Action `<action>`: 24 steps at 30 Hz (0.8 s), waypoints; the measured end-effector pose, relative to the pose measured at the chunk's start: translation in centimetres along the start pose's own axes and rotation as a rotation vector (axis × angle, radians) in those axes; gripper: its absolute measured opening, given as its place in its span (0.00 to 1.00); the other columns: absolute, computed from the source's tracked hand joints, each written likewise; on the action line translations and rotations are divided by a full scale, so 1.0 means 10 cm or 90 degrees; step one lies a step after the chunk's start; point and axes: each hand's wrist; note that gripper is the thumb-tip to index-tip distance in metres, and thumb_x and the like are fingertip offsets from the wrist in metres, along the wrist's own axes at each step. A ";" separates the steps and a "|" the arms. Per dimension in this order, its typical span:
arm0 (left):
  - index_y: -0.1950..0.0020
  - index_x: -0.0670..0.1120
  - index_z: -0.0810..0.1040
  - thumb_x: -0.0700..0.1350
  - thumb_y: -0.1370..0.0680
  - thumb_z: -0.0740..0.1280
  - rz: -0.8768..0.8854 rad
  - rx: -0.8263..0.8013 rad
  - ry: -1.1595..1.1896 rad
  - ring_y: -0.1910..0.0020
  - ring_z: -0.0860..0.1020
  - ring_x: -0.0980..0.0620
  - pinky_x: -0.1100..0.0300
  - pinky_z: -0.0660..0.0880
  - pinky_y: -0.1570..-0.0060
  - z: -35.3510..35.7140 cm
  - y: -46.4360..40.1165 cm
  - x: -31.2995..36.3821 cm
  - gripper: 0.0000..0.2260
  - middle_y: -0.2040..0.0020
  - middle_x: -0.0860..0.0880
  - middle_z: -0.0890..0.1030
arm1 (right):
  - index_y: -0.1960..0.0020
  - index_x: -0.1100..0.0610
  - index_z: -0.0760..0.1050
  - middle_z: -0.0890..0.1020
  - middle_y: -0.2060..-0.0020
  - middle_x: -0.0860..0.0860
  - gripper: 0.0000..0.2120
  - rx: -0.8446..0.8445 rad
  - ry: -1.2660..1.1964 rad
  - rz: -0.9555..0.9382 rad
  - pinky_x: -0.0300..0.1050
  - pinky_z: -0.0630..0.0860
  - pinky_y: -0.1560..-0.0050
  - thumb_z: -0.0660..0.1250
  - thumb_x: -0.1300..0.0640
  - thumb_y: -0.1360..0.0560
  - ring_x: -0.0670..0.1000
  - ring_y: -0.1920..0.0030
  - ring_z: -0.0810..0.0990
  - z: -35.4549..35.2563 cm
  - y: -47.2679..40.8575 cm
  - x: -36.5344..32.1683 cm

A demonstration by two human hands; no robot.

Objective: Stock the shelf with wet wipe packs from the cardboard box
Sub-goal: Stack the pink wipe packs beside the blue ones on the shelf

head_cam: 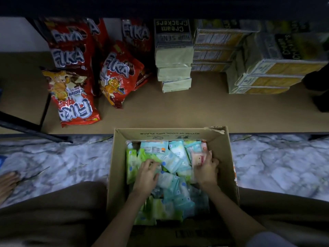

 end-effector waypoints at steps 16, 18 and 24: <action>0.47 0.49 0.81 0.46 0.38 0.79 0.025 0.111 -0.149 0.49 0.75 0.43 0.51 0.78 0.58 -0.03 -0.31 -0.37 0.20 0.58 0.44 0.83 | 0.25 0.46 0.53 0.65 0.42 0.60 0.46 -0.061 -0.127 -0.024 0.50 0.73 0.43 0.76 0.56 0.35 0.64 0.45 0.74 0.19 -0.11 0.30; 0.40 0.47 0.77 0.38 0.30 0.72 -0.036 0.118 0.037 0.56 0.77 0.44 0.58 0.76 0.59 -0.20 -0.27 -0.38 0.20 0.58 0.41 0.82 | 0.26 0.46 0.56 0.66 0.41 0.60 0.43 -0.041 -0.160 -0.034 0.49 0.72 0.43 0.75 0.58 0.35 0.64 0.43 0.73 0.13 -0.08 0.29; 0.43 0.51 0.73 0.33 0.26 0.63 -0.135 0.099 0.466 0.60 0.75 0.52 0.66 0.75 0.63 -0.71 -0.19 -0.24 0.16 0.51 0.48 0.75 | 0.30 0.49 0.65 0.67 0.44 0.59 0.37 0.000 -0.201 -0.050 0.50 0.73 0.43 0.75 0.58 0.35 0.62 0.44 0.74 -0.01 0.00 0.11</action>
Point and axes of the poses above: each hand's wrist, its own y-axis away from the middle knuckle, its own z-axis out of the palm, x = y × z
